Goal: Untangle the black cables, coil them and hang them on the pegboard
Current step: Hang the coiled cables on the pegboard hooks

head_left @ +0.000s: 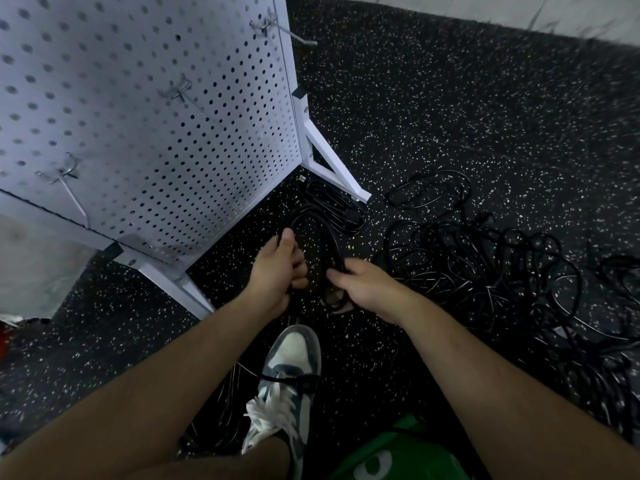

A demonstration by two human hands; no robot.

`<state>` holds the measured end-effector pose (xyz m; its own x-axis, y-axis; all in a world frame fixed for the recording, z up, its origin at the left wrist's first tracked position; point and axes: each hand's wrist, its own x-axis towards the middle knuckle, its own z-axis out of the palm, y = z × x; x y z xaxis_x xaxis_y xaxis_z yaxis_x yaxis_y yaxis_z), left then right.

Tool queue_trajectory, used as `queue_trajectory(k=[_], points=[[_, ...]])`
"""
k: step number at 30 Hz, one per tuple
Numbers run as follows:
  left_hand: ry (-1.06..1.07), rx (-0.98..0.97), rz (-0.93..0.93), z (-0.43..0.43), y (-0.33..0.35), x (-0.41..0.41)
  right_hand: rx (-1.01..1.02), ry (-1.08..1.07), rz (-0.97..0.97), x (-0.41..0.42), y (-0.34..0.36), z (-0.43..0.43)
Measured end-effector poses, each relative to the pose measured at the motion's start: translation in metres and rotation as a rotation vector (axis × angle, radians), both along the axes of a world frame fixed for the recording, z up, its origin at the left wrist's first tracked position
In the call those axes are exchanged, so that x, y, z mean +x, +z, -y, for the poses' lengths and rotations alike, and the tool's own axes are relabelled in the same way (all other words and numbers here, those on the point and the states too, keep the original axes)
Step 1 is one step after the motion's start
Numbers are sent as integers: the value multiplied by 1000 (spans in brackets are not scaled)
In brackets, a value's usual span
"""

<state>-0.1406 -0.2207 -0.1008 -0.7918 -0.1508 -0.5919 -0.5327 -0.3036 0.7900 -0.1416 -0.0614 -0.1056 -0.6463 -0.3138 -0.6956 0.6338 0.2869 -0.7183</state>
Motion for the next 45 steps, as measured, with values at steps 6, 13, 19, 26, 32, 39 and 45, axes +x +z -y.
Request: queue_trajectory(k=[6, 13, 19, 26, 32, 39, 45], points=[[39, -47, -45, 17, 2, -11, 502, 266, -402, 5, -7, -18], [32, -38, -40, 10, 4, -15, 554, -164, -712, 4, -7, -18], [34, -37, -6, 14, -2, -16, 301, -364, -814, 13, 10, -19], [69, -13, 41, 10, -4, -15, 417, 11, -1068, 18, 12, -18], [-16, -55, 35, 5, 8, -17, 555, 346, -1337, 28, 4, -6], [-245, -47, -126, -2, 22, -7, 525, 453, -1378, 34, 0, -2], [-278, -10, -47, 1, 16, -4, 411, 571, -1388, 30, 2, -2]])
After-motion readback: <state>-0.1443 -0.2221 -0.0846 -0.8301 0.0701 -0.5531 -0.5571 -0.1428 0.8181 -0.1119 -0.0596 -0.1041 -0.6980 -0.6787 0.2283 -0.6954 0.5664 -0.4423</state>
